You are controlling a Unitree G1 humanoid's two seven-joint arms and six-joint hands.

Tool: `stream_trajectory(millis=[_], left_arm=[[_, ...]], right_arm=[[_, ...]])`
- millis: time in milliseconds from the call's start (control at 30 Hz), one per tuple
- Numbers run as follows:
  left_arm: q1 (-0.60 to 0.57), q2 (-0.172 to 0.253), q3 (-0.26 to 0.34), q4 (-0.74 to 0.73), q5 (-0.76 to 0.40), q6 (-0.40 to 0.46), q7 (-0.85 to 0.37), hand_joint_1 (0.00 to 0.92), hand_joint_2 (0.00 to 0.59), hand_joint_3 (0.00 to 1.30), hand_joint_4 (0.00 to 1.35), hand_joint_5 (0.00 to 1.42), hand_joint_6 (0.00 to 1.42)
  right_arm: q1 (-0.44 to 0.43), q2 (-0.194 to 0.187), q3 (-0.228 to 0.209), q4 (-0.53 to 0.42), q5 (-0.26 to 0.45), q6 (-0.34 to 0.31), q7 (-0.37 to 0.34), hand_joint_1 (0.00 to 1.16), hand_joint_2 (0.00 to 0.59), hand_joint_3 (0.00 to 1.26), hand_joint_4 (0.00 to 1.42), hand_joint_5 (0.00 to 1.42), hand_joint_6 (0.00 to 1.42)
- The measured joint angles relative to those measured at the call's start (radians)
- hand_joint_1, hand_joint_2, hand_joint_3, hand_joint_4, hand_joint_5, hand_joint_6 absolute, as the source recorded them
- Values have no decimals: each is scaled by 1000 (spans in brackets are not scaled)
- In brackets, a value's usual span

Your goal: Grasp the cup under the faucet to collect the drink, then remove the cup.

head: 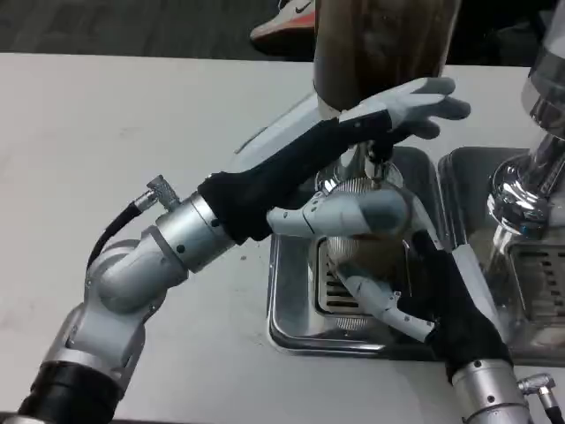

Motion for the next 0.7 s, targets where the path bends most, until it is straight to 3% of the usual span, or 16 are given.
stream_trajectory(millis=[533, 700], left_arm=[[18, 0, 5, -23, 2, 3, 26, 0, 117, 222, 68, 250, 200], [28, 0, 53, -73, -6, 3, 62, 0, 120, 207, 39, 206, 126]], right_arm=[[-25, 20, -4, 41, 33, -16, 15, 626, 221, 0, 0, 0, 0], [-25, 20, -8, 43, 36, -23, 15, 626, 221, 0, 0, 0, 0]])
